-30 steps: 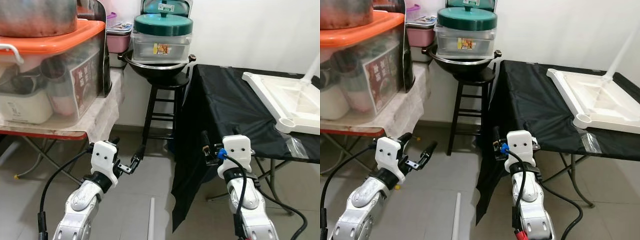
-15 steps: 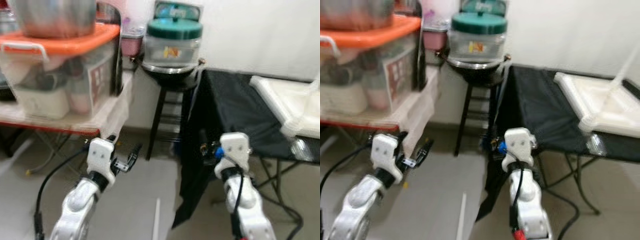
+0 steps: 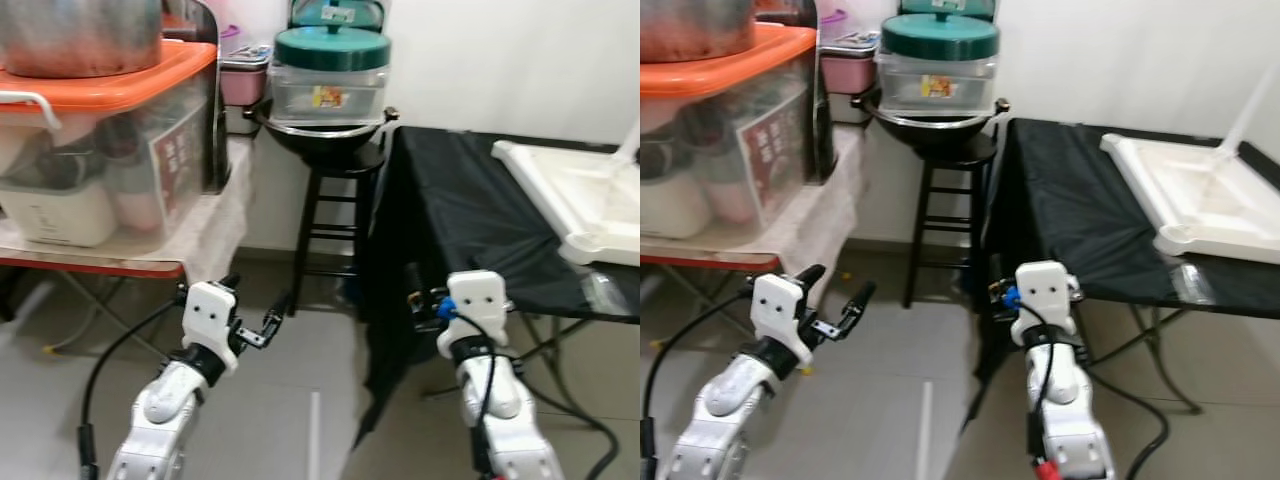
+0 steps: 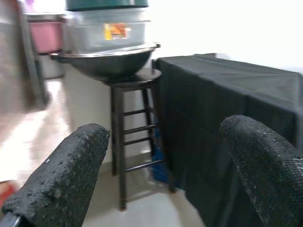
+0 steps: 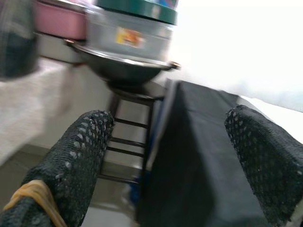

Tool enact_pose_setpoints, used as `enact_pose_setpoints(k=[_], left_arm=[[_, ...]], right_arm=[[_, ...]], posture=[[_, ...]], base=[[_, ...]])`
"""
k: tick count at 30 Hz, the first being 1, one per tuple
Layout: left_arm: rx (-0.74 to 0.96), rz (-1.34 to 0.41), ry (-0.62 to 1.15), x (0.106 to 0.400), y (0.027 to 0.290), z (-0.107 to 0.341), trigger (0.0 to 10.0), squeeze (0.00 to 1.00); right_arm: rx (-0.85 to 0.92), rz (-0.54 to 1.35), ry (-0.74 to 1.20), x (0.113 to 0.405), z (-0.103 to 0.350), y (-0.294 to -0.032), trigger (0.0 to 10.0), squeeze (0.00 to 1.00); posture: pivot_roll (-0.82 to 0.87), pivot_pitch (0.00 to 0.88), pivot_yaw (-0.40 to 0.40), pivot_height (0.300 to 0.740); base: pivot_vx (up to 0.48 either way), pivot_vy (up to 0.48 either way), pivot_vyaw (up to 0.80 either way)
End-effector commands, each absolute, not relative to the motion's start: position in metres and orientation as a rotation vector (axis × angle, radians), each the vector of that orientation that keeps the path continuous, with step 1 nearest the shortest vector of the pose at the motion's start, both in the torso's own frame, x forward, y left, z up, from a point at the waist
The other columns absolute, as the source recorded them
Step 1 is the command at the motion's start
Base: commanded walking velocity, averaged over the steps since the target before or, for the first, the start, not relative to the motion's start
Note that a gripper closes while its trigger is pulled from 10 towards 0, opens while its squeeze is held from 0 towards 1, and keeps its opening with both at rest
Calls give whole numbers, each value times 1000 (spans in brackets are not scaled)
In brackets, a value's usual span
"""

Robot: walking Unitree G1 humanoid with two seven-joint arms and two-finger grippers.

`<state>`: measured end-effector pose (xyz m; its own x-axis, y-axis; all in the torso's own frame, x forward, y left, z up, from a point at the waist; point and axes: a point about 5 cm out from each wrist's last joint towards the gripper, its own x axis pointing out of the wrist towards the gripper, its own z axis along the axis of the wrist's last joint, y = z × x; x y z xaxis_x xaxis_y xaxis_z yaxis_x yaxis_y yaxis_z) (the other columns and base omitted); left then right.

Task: Building children table

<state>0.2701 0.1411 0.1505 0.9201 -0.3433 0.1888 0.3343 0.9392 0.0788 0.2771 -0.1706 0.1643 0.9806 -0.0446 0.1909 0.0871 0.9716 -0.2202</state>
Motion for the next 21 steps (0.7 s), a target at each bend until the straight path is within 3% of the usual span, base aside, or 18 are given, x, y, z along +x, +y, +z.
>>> enact_pose_setpoints(k=[1, 17, 21], left_arm=[[56, -345, -183, 270, 144, 147, 10000, 0], [57, -347, -183, 269, 142, 146, 10000, 0], [65, -344, -196, 269, 143, 147, 10000, 0]], right_arm=[[-220, -61, -177, 277, 162, -169, 10000, 0], [-224, -59, -174, 277, 161, -170, 10000, 0], [-225, -60, -172, 277, 161, -170, 10000, 0]], posture=[[69, 0, -80, 740], [67, 0, -82, 740], [67, 0, -82, 740]], base=[[0, 480, 0], [0, 469, 0], [0, 0, 0]])
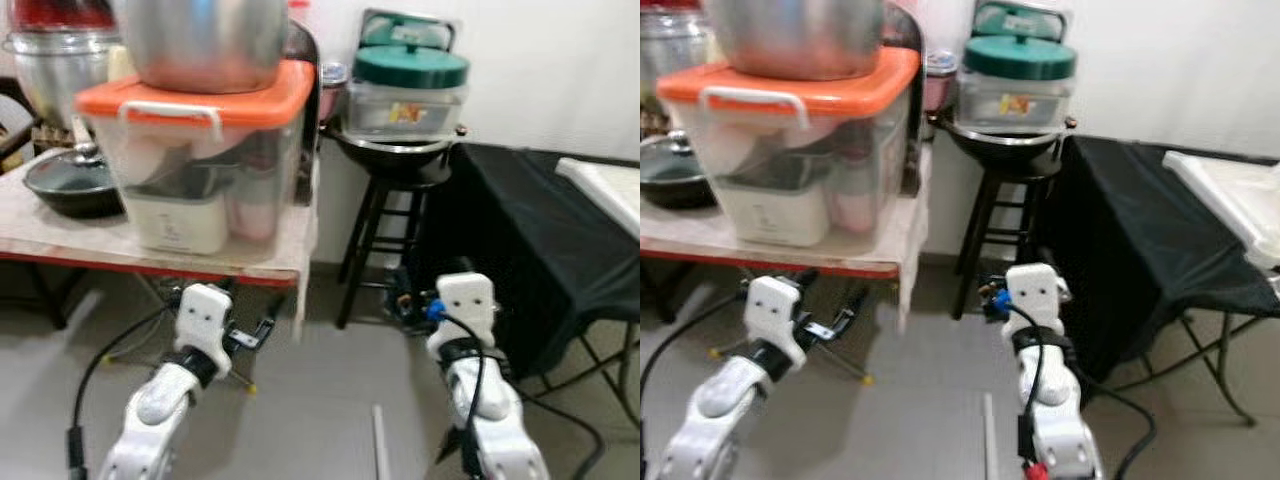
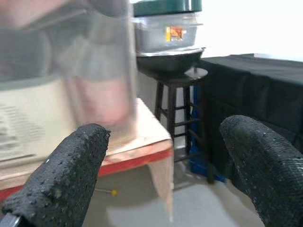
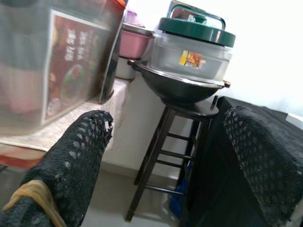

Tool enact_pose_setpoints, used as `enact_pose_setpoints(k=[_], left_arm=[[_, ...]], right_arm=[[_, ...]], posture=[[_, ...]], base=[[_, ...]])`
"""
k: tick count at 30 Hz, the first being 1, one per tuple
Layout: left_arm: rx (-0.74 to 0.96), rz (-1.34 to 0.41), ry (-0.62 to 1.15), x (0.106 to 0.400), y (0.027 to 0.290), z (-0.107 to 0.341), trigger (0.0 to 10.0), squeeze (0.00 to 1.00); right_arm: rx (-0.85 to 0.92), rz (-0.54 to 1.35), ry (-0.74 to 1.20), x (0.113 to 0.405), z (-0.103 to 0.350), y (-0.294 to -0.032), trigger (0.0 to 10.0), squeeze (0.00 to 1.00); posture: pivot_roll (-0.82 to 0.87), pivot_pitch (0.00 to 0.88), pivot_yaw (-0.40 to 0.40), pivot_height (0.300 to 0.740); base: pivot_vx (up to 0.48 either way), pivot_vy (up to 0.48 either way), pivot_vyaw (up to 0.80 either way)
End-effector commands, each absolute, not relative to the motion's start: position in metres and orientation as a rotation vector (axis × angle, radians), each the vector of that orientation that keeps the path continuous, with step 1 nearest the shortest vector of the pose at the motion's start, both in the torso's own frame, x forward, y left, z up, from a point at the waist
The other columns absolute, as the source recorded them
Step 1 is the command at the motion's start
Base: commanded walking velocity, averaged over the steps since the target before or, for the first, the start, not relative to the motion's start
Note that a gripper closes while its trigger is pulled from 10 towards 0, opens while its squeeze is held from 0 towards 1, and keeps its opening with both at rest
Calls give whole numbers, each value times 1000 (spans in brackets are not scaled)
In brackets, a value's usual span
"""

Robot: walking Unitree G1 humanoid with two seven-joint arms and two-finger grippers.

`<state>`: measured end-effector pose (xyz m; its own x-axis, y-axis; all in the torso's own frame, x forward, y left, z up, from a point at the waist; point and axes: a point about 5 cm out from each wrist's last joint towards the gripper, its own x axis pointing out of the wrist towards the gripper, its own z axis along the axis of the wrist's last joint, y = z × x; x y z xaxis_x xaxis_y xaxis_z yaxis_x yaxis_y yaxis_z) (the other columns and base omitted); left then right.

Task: Building children table

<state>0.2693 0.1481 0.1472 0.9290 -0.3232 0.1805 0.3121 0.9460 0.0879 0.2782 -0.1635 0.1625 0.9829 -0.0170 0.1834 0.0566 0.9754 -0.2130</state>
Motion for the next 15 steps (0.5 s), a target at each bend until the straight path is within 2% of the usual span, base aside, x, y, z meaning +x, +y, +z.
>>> enact_pose_setpoints(k=[1, 7, 15], left_arm=[[67, -345, -194, 269, 143, 146, 10000, 0], [73, -357, -193, 268, 142, 146, 10000, 0], [65, -366, -196, 268, 142, 147, 10000, 0]], right_arm=[[-225, -60, -172, 277, 161, -170, 10000, 0], [-224, -59, -171, 277, 161, -169, 10000, 0], [-223, -67, -170, 278, 161, -170, 10000, 0]], posture=[[68, 0, -82, 740], [69, 0, -82, 740], [71, 0, -83, 740]], base=[[0, 0, 0], [0, 0, 0], [355, 0, 0]])
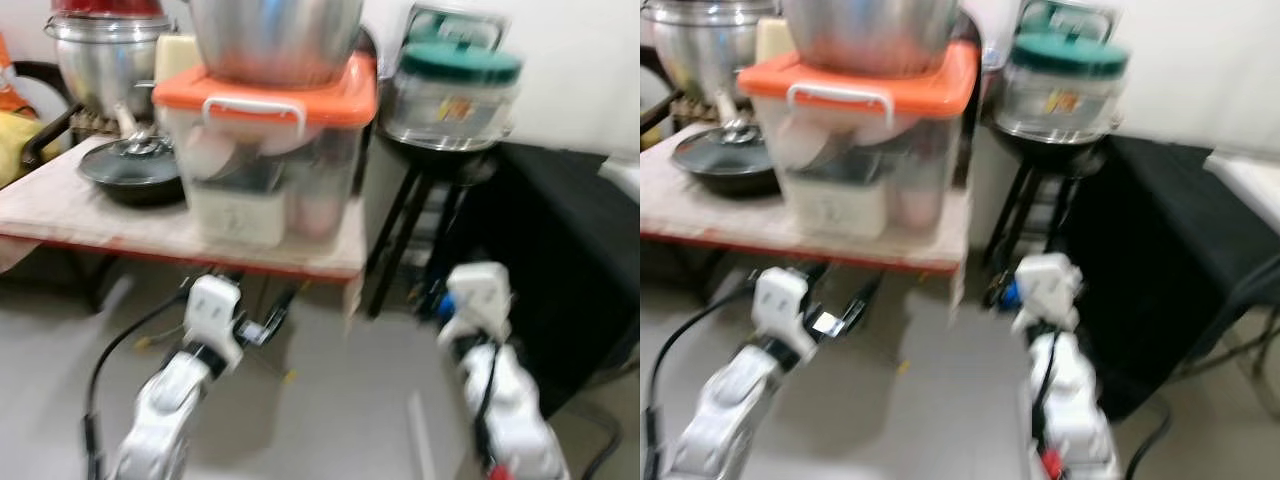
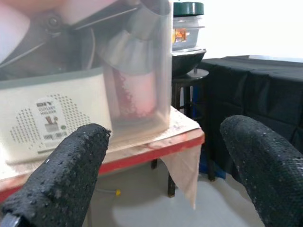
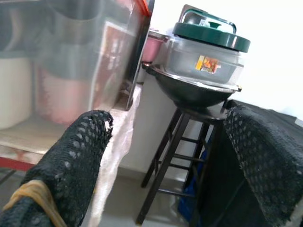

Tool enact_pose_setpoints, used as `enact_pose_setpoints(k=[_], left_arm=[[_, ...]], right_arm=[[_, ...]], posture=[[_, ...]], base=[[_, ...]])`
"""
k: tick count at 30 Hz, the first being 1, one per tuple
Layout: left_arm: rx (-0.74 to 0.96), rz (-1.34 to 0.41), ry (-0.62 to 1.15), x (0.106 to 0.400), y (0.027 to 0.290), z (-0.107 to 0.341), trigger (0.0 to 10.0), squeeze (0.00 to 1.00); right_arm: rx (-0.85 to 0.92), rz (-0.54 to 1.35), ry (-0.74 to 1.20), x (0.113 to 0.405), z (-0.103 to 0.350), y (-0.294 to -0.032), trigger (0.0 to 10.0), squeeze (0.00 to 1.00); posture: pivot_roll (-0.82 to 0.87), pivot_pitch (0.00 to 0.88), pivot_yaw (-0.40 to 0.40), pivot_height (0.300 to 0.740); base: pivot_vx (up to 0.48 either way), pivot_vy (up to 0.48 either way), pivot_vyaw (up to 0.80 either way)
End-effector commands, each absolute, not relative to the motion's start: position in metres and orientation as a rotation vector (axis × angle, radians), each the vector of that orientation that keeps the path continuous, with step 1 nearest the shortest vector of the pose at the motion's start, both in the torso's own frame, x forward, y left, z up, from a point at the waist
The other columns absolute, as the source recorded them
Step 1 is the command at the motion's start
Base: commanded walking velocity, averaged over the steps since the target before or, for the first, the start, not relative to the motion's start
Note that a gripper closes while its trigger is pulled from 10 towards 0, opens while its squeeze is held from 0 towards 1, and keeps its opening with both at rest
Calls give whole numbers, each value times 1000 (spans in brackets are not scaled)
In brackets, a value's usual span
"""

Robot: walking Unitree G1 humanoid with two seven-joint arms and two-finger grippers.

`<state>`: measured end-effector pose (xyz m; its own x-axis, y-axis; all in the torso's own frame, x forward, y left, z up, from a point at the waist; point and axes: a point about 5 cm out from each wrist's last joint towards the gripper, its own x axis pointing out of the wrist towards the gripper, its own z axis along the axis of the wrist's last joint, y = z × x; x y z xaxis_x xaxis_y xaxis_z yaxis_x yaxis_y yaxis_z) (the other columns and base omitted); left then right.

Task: Building children table

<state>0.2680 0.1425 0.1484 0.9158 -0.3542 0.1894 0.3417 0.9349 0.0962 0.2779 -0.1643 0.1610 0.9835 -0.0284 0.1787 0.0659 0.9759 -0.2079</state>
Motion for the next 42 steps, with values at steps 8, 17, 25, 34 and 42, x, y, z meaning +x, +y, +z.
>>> enact_pose_setpoints(k=[8, 17, 25, 34, 42], left_arm=[[63, -368, -206, 268, 142, 148, 10000, 0], [68, -353, -197, 268, 143, 147, 10000, 0], [68, -352, -192, 267, 144, 146, 10000, 0], [63, -353, -187, 266, 143, 145, 10000, 0], [137, -317, -95, 259, 159, 129, 10000, 0]], right_arm=[[-220, -70, -171, 278, 161, -170, 10000, 0], [-220, -71, -171, 277, 161, -171, 10000, 0], [-222, -71, -171, 277, 161, -171, 10000, 0], [-223, -70, -172, 278, 161, -171, 10000, 0], [-227, -71, -165, 275, 160, -172, 10000, 0]], posture=[[73, 0, -83, 740], [74, 0, -87, 740], [71, 0, -88, 740], [71, 0, -88, 740], [71, 0, -84, 740]], base=[[386, 0, 0], [231, 0, 0], [0, 0, 0], [0, 0, 0], [0, 0, 0]])
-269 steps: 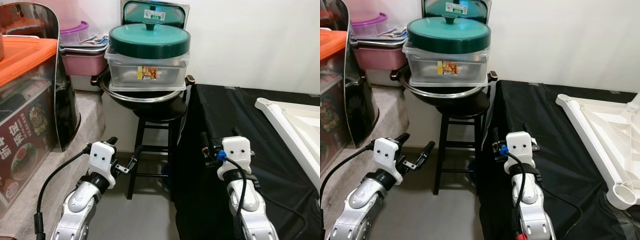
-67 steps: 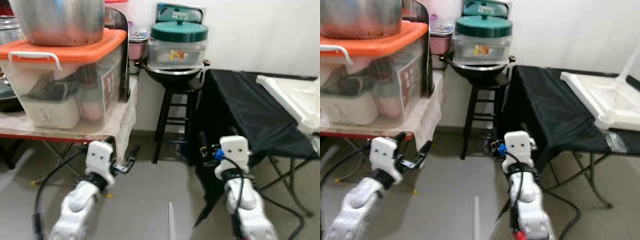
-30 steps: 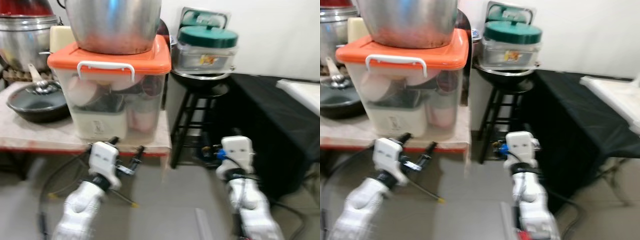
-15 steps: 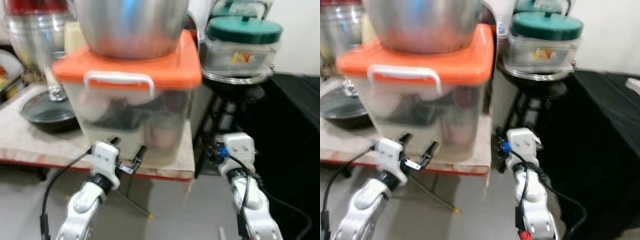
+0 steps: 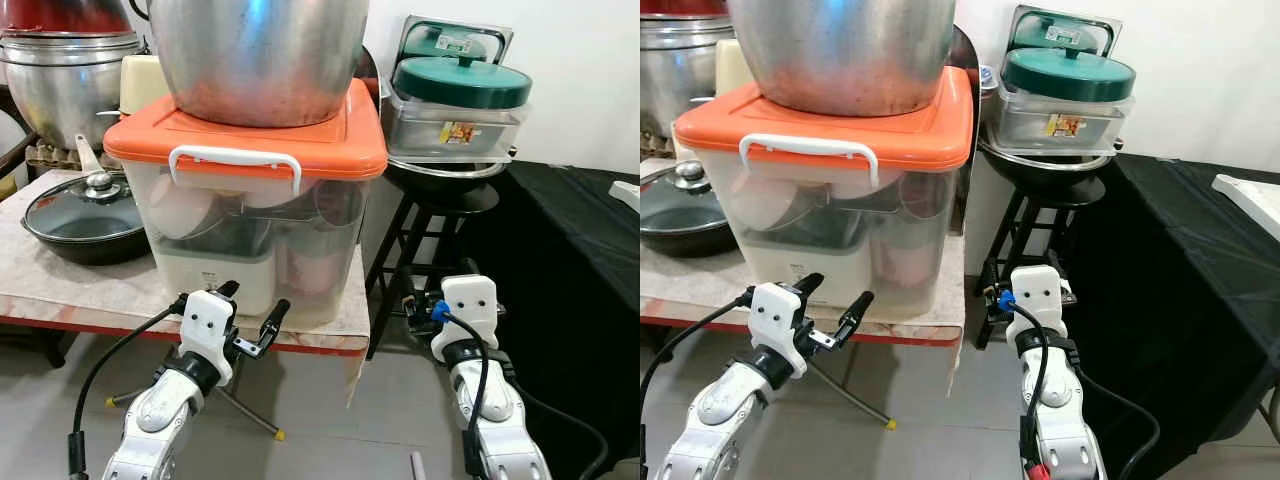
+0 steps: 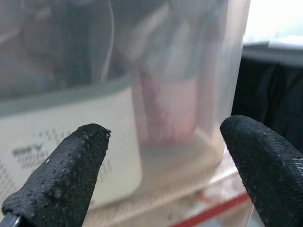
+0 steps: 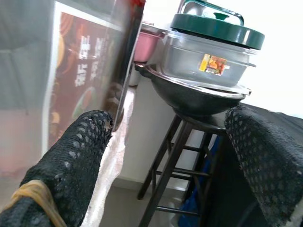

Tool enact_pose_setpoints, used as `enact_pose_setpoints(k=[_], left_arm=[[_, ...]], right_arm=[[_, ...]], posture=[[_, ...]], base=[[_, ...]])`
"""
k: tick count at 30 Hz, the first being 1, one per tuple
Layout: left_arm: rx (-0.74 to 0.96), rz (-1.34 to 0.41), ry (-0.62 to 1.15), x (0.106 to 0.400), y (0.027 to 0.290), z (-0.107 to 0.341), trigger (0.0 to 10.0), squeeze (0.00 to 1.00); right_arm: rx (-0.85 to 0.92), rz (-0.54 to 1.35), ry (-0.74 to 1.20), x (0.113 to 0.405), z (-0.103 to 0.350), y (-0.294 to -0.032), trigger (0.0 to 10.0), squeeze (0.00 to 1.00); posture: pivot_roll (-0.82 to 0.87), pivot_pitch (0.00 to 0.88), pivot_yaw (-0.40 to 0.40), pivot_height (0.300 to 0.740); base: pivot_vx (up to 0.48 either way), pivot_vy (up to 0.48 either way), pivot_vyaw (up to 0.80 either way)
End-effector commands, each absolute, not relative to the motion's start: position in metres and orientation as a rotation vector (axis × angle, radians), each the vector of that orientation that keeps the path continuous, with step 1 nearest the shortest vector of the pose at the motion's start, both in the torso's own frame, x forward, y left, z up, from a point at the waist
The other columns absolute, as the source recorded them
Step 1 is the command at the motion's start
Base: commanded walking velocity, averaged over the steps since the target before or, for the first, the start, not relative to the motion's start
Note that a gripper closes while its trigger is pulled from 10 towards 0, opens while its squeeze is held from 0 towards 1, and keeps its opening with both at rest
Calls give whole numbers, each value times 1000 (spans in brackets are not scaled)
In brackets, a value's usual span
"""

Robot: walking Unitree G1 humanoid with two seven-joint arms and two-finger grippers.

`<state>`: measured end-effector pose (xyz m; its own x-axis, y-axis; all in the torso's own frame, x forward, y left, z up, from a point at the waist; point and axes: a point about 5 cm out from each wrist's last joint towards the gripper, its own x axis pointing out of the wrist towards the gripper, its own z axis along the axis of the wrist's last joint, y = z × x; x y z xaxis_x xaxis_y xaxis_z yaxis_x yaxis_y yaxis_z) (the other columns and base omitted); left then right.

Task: Building children table

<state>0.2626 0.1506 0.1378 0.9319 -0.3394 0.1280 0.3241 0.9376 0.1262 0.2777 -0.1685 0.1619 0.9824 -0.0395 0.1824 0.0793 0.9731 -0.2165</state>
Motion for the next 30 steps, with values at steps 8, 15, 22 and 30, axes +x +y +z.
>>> enact_pose_setpoints(k=[8, 15, 22, 30], left_arm=[[283, -288, 128, 242, 190, 93, 10000, 0], [333, -273, 254, 231, 198, 72, 10000, 0], [342, -271, 282, 232, 197, 69, 10000, 0], [338, -253, 327, 231, 201, 65, 10000, 0]], right_arm=[[-225, -60, -42, 260, 140, -182, 10000, 0], [-202, 3, 352, 225, 84, -187, 10000, 0], [-163, 24, 524, 207, 66, -194, 10000, 0], [-151, 20, 529, 211, 69, -194, 10000, 0]], posture=[[59, 0, -79, 740], [46, 0, -79, 740], [34, 0, -73, 740], [43, 0, -76, 740]], base=[[0, 0, 0], [0, 0, 0], [0, 0, 0], [0, 0, 0]])
